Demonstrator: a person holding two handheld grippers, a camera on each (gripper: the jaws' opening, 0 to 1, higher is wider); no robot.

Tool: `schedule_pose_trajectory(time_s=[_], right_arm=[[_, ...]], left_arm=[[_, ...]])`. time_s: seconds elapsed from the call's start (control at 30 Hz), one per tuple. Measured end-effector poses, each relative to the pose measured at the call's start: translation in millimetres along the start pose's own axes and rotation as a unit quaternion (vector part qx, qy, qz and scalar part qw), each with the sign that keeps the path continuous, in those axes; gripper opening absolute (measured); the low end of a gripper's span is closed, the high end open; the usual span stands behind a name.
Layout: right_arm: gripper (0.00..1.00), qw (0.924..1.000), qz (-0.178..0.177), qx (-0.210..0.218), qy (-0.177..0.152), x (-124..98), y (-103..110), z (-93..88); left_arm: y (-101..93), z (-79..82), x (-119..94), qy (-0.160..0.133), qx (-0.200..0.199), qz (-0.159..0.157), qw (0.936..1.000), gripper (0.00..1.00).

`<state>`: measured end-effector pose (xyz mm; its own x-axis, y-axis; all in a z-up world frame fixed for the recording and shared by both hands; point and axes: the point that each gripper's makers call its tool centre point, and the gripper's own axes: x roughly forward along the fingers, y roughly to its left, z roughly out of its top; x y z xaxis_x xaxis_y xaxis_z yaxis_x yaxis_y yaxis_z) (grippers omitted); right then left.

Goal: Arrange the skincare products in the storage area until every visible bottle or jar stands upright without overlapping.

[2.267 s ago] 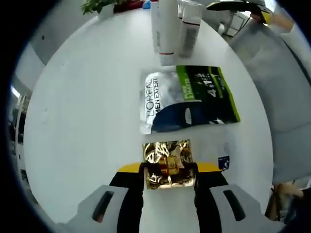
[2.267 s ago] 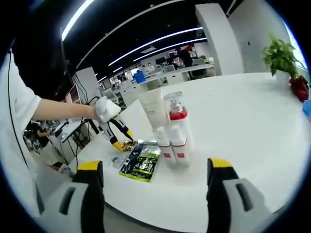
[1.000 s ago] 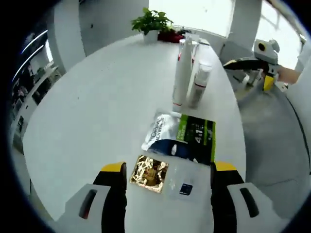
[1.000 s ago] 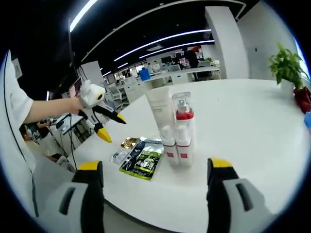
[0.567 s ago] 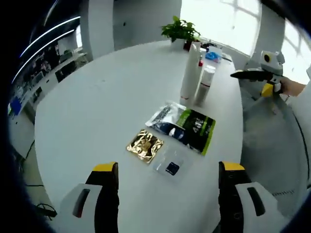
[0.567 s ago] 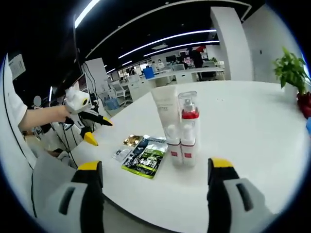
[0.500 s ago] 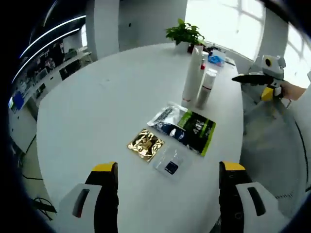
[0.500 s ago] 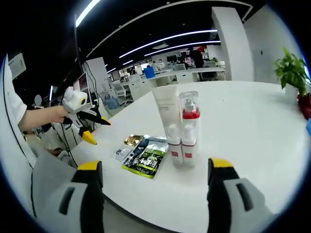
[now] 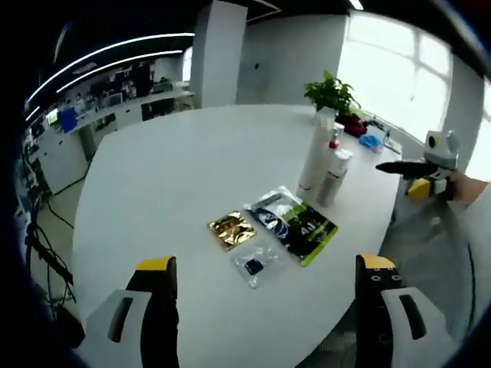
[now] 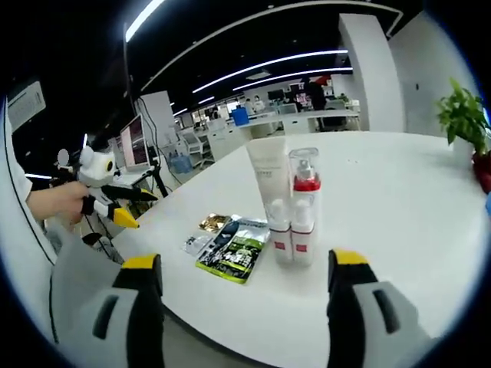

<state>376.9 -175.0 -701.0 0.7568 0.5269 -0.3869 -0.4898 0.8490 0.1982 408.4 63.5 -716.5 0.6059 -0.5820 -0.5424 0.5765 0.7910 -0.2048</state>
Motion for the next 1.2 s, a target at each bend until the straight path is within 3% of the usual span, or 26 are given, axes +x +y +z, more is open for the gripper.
schedule_pose_trajectory(time_s=[0.17,0.23,0.37,0.53,0.73,1.2], right_arm=[[0.90,0.9999,-0.004,-0.002,-0.010,-2,0,3.6],[0.90,0.9999,-0.004,-0.001,-0.010,-2,-1,3.6],[0.91,0.9999,-0.006,-0.001,-0.009,-2,-1,3.5],[0.92,0.9999,-0.010,0.006,-0.009,-2,-3,3.2],[0.93,0.9999,-0.011,0.008,-0.004,-2,-4,1.6],[0.93,0.9998,-0.013,0.010,0.008,-1,-5,-2.8]], left_arm=[[-11.1,-5.3,-3,-0.003,0.016,0.016,0.9997,0.97],[-15.4,-6.6,-3,-0.010,-0.004,0.016,0.9998,0.97],[-20.6,-12.3,-3,-0.012,-0.005,0.019,0.9997,0.97],[-18.2,-21.0,-5,-0.011,-0.005,0.024,0.9996,0.97],[-16.5,-14.4,-7,-0.032,0.002,0.034,0.9989,0.97],[-11.5,-19.0,-5,-0.031,-0.005,0.040,0.9987,0.96]])
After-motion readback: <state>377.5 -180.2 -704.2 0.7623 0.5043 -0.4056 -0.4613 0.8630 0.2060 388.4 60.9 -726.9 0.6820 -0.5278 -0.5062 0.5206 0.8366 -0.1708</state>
